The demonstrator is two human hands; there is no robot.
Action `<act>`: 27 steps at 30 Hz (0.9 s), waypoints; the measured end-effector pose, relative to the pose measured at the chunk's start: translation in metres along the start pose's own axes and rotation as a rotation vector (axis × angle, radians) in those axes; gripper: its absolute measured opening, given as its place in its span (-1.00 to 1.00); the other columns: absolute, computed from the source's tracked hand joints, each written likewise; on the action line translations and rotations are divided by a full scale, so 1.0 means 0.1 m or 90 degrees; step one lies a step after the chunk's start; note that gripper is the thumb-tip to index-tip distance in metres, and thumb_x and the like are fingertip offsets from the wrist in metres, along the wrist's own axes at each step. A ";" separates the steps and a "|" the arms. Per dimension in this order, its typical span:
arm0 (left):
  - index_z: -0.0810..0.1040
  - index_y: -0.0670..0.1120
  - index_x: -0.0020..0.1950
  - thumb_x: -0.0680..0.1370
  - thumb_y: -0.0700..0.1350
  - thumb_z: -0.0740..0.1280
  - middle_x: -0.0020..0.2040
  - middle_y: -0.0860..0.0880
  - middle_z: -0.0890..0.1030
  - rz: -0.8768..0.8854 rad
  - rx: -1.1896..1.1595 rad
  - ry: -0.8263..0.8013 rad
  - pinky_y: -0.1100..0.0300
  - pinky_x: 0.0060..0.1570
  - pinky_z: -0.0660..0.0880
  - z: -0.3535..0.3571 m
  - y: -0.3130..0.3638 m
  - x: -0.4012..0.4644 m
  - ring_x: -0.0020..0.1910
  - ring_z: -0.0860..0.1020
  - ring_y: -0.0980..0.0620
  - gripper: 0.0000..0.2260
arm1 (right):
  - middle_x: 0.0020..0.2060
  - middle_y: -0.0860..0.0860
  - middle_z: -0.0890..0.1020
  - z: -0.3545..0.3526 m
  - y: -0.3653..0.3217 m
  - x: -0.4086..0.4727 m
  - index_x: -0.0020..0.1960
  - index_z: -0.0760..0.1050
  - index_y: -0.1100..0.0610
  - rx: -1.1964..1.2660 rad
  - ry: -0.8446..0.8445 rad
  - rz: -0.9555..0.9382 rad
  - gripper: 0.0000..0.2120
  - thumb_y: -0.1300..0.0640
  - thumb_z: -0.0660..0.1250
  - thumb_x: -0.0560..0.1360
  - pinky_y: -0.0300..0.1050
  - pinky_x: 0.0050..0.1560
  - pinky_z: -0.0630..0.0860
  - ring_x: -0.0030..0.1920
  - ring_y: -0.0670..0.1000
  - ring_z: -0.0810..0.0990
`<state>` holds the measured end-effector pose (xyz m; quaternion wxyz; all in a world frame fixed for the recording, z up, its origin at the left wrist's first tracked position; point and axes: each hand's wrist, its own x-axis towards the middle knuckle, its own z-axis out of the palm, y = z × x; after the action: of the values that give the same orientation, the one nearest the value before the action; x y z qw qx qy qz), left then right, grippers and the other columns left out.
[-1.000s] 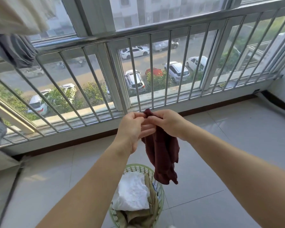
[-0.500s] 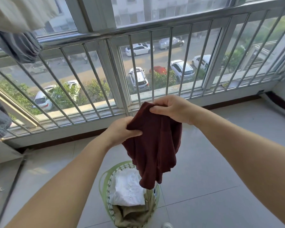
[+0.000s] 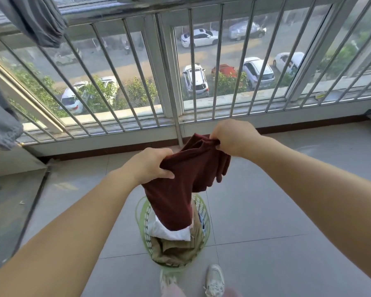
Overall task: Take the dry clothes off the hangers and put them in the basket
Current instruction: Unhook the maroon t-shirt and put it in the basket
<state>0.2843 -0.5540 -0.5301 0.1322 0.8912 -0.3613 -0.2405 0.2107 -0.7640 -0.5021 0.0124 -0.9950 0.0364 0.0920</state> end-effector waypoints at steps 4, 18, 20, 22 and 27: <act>0.57 -0.02 0.08 0.47 -0.18 0.37 -0.01 0.00 0.60 -0.031 0.058 -0.001 0.08 0.03 0.47 0.05 -0.20 0.00 0.03 0.52 -0.02 -0.80 | -0.14 0.02 0.53 0.16 -0.17 0.11 -0.04 0.53 0.02 0.018 -0.020 0.038 -0.77 0.28 0.16 0.50 -0.09 -0.23 0.36 -0.11 0.13 0.52; 0.52 -0.05 -0.10 0.54 -0.10 0.24 -0.08 -0.05 0.58 -0.026 0.094 0.119 0.13 -0.21 0.35 0.23 -0.97 0.30 0.02 0.50 -0.13 -0.91 | -0.16 0.10 0.49 0.62 -0.61 0.62 -0.27 0.48 0.20 0.284 0.011 0.006 -0.71 -0.02 0.44 0.37 0.00 -0.06 0.47 -0.09 0.13 0.51; 0.46 -0.02 -0.18 0.54 -0.11 0.23 -0.14 -0.04 0.54 -0.009 0.083 0.126 0.14 -0.24 0.28 0.24 -1.00 0.32 0.00 0.48 -0.13 -0.90 | -0.13 0.09 0.49 0.66 -0.63 0.64 -0.19 0.51 0.25 0.305 0.059 -0.010 -0.71 0.01 0.43 0.37 -0.03 -0.03 0.45 -0.08 0.12 0.50; 0.48 -0.04 -0.16 0.54 -0.11 0.24 -0.14 -0.05 0.55 0.011 0.072 0.136 0.14 -0.24 0.30 0.23 -1.03 0.35 -0.01 0.47 -0.13 -0.91 | -0.08 0.08 0.49 0.69 -0.66 0.65 -0.12 0.51 0.27 0.328 0.090 -0.038 -0.78 0.11 0.41 0.39 -0.13 -0.03 0.41 -0.06 0.08 0.49; 0.51 -0.04 -0.13 0.50 -0.15 0.25 -0.14 -0.10 0.56 0.027 0.082 0.127 0.10 -0.24 0.37 0.31 -1.14 0.44 -0.05 0.47 -0.15 -0.94 | -0.22 0.00 0.50 0.77 -0.70 0.61 -0.13 0.39 0.14 0.440 0.076 -0.008 -0.86 0.30 0.32 0.40 -0.22 -0.21 0.39 -0.21 0.02 0.45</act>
<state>0.3616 -0.5064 -0.6177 0.1154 0.9093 -0.3800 -0.1241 0.2621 -0.6960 -0.5880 0.3471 -0.9358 0.0601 0.0158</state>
